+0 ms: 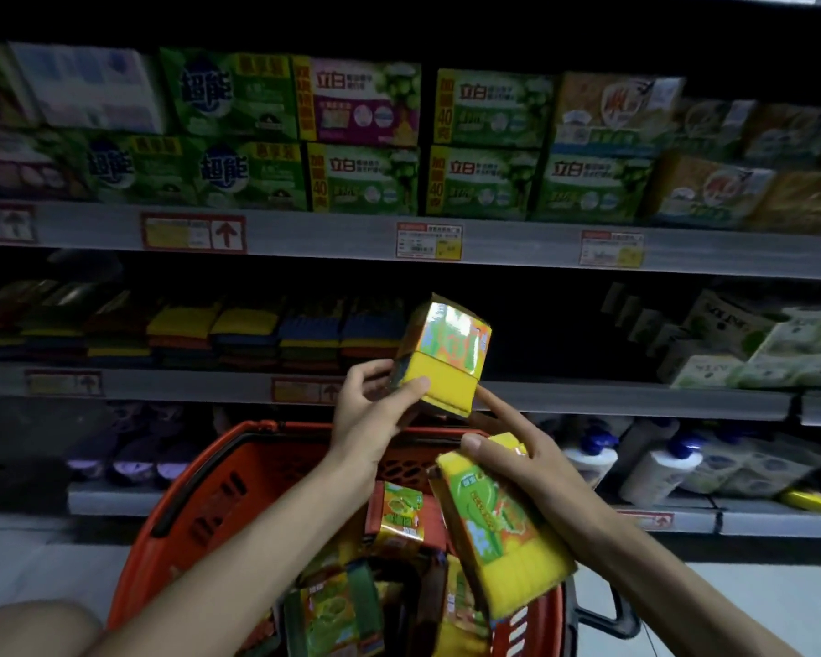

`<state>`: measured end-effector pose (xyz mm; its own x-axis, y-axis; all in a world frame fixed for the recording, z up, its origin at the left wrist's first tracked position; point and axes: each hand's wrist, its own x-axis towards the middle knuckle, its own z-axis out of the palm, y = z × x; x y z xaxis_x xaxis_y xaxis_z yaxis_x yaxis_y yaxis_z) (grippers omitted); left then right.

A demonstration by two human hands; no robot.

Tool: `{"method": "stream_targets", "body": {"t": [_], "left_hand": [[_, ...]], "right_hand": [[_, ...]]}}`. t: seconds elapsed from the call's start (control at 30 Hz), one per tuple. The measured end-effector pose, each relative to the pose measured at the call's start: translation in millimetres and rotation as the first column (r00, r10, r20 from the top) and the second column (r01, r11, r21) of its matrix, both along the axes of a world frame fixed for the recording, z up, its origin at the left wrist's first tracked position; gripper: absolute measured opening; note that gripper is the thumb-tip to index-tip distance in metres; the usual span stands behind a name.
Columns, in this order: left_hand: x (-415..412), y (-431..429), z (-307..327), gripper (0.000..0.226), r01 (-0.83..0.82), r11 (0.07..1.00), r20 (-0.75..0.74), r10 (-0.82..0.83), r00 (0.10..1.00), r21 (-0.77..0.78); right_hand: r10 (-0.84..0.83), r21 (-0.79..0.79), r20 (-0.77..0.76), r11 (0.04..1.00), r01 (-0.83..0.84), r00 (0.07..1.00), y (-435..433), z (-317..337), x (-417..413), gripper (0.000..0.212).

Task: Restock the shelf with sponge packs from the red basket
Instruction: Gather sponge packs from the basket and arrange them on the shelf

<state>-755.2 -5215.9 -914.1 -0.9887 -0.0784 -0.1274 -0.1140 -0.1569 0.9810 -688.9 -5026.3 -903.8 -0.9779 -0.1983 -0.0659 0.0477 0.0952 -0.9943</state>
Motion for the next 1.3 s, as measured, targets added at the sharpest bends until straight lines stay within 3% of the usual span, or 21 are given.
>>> {"method": "stream_targets", "body": {"t": [0.1, 0.3, 0.47, 0.67, 0.87, 0.97, 1.07, 1.3], "left_hand": [[-7, 7, -6, 0.062, 0.000, 0.999, -0.022, -0.001, 1.000, -0.043], [-23, 16, -14, 0.039, 0.005, 0.990, -0.062, -0.013, 0.998, -0.141], [-34, 27, -25, 0.033, -0.013, 0.969, -0.069, -0.004, 0.998, -0.245], [-39, 28, -26, 0.049, 0.048, 0.957, 0.019, -0.044, 0.999, -0.288], [-42, 32, -25, 0.060, 0.062, 0.969, 0.076, -0.045, 0.996, -0.240], [-43, 34, -26, 0.059, 0.057, 0.977, 0.089, -0.039, 0.995, -0.207], [-45, 34, -29, 0.058, 0.044, 0.980, 0.076, -0.030, 0.997, -0.194], [-50, 34, -27, 0.049, -0.013, 0.984, 0.079, 0.028, 0.997, -0.177]], "right_hand": [[0.006, -0.008, -0.026, 1.000, -0.006, 1.000, 1, -1, -7, 0.059], [-0.016, 0.075, -0.061, 0.997, 0.021, 0.998, 9, -7, -29, 0.093], [-0.057, 0.079, -0.055, 0.995, 0.062, 0.997, 6, -15, -45, 0.084], [-0.088, 0.120, -0.065, 0.988, 0.095, 0.994, 8, -23, -66, 0.106], [-0.098, 0.071, -0.055, 0.992, 0.102, 0.994, 2, -19, -81, 0.088], [-0.106, 0.072, -0.039, 0.991, 0.109, 0.994, -4, -15, -83, 0.062], [-0.126, 0.052, -0.023, 0.991, 0.127, 0.992, -4, -14, -89, 0.054], [-0.133, -0.013, 0.097, 0.991, 0.134, 0.986, -1, -8, -98, 0.068]]}}
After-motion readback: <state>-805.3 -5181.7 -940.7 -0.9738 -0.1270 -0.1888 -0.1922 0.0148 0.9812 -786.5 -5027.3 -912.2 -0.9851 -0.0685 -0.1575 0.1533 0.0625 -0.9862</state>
